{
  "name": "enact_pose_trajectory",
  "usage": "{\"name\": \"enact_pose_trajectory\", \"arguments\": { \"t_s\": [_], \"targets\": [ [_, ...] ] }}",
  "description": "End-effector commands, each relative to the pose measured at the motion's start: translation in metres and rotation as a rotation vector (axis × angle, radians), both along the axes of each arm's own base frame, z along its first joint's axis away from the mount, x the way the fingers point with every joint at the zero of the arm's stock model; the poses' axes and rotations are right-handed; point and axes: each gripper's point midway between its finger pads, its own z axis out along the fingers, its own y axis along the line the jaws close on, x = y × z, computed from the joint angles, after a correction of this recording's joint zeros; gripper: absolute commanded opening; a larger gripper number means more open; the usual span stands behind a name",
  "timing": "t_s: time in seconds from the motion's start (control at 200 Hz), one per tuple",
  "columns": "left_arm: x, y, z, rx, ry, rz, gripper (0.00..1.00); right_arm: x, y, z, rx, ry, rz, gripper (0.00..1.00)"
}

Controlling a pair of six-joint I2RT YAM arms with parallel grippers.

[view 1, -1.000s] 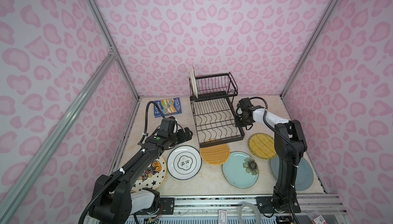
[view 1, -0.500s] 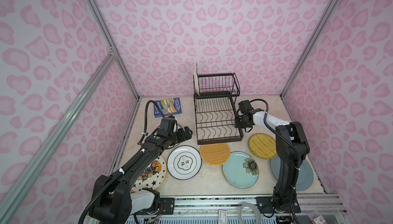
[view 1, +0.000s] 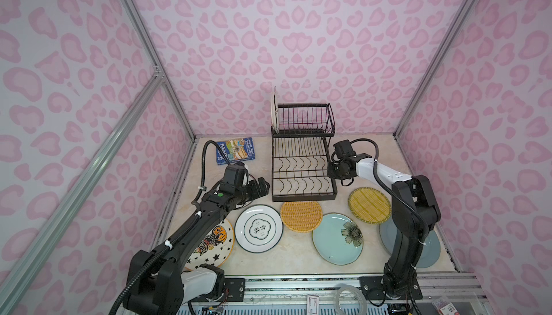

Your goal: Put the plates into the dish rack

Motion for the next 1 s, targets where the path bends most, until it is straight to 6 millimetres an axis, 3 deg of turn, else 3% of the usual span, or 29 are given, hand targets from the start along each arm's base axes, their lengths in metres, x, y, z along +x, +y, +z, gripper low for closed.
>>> {"name": "enact_pose_trajectory", "arguments": {
  "t_s": [0.0,0.235,0.365,0.49,0.6,0.785,0.885,0.995],
  "targets": [
    [0.002,0.001,0.013,0.013,-0.044,-0.017,0.96,-0.001,0.000,0.009,0.024,-0.014,0.000,0.36],
    [-0.004,0.004,0.022,0.020,-0.070,-0.035,0.96,-0.015,-0.006,0.045,0.048,-0.071,0.013,0.45],
    [-0.006,0.004,0.026,0.017,-0.085,-0.050,0.96,-0.039,-0.013,0.071,0.054,-0.104,0.026,0.51],
    [-0.010,-0.004,0.036,-0.021,-0.128,-0.100,0.96,-0.069,-0.002,0.083,0.140,-0.108,0.077,0.60],
    [-0.019,-0.013,0.048,-0.065,-0.182,-0.163,0.96,-0.104,0.024,0.079,0.232,-0.065,0.182,0.68],
    [-0.046,-0.026,0.070,-0.151,-0.278,-0.284,0.96,-0.157,0.059,0.050,0.352,0.045,0.313,0.71],
    [-0.060,-0.029,0.081,-0.182,-0.313,-0.325,0.96,-0.172,0.066,0.030,0.336,0.075,0.334,0.69],
    [-0.070,-0.027,0.088,-0.177,-0.327,-0.341,0.96,-0.174,0.071,0.017,0.373,0.086,0.335,0.67]
  ]
}}
